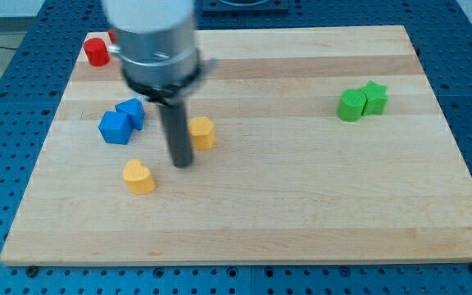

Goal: Push the yellow hexagon parallel to the right of the blue triangle

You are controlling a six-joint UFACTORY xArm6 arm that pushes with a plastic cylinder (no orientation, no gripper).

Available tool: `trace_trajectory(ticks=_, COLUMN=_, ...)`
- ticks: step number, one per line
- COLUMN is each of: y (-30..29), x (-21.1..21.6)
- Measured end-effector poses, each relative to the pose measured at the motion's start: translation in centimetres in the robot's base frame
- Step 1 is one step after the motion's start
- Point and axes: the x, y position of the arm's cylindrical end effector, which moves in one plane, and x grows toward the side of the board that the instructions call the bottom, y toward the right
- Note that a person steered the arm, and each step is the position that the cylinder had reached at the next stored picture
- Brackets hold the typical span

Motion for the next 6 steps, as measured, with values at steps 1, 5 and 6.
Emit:
trace_trajectory(ticks=1, y=1.5, x=-2.9)
trace_trajectory(ticks=5, y=13.3, x=-2.0)
trace_trajectory(ticks=6, y=10.7, x=-3.5)
